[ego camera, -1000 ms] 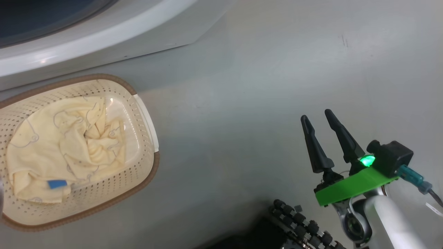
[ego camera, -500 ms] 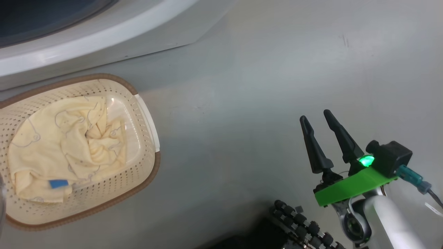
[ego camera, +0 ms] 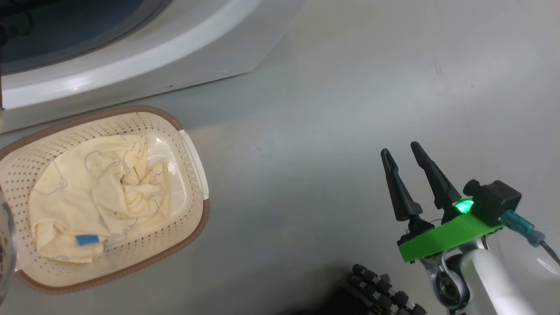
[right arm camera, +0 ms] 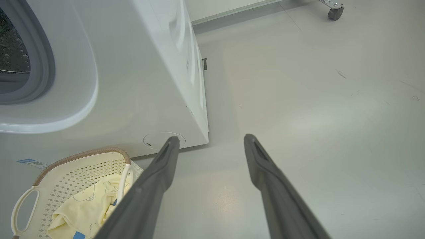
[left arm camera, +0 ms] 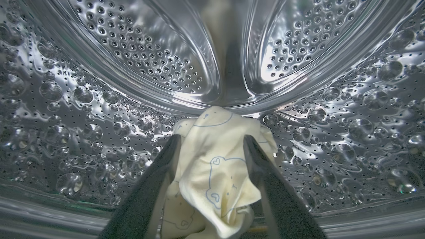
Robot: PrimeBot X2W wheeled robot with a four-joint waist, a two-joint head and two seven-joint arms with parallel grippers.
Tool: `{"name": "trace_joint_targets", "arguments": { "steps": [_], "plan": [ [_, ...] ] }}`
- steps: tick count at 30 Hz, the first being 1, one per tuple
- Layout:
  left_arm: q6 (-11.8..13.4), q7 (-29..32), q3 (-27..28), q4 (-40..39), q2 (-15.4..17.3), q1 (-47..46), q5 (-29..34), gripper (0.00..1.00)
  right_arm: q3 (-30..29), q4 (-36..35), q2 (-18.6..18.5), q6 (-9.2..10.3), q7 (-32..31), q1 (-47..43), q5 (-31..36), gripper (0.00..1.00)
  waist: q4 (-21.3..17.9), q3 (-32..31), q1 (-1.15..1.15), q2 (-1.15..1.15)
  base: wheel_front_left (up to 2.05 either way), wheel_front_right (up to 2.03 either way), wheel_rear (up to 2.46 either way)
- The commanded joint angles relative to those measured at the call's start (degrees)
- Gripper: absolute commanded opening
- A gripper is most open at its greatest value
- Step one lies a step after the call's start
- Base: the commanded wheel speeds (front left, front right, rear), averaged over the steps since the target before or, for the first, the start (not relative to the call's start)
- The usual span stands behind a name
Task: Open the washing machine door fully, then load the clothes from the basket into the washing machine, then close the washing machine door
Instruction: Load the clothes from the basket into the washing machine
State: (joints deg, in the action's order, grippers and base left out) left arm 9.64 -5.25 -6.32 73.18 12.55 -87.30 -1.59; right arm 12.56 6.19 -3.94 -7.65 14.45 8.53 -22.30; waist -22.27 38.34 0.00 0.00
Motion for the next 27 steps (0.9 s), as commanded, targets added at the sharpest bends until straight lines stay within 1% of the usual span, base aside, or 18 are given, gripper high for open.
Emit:
{"name": "trace_joint_targets", "arguments": {
  "steps": [1, 10, 18, 24, 27],
  "plan": [
    [0.28, 0.57, -0.24, -1.36, 1.55, -1.49, 0.23, 1.0, 0.61, -1.23, -0.6, 0.16, 0.55, -1.61, -0.54, 1.0, 0.48, -0.65, 0.0, 0.0, 0.0, 0.0, 0.0],
    [0.51, -0.56, 0.92, -0.38, -1.11, 1.48, -2.54, 1.0, 0.46, -1.18, -0.72, 0.16, 0.55, -1.18, -0.26, 1.0, 2.43, -3.67, 0.0, 0.0, 0.0, 0.0, 0.0],
    [-0.05, -2.97, 1.89, 0.06, -4.59, 4.77, -5.26, 1.0, 0.39, -1.07, -1.0, 0.16, 0.55, -0.77, 0.07, 1.0, 4.08, -6.36, 0.0, 0.0, 0.0, 0.0, 0.0],
    [-1.03, -5.22, 1.8, 0.24, -6.65, 7.04, -6.57, 1.0, -0.16, -1.26, -0.99, 0.16, 0.55, -0.4, 0.49, 1.0, 5.57, -8.24, 0.0, 0.0, 0.0, 0.0, 0.0],
    [-2.44, -6.24, 1.72, 0.32, -7.49, 8.99, -7.37, 1.0, -0.5, -1.33, -1.09, 0.16, 0.55, -0.35, 0.83, 1.0, 6.33, -9.5, 0.0, 0.0, 0.0, 0.0, 0.0]
  ]
}}
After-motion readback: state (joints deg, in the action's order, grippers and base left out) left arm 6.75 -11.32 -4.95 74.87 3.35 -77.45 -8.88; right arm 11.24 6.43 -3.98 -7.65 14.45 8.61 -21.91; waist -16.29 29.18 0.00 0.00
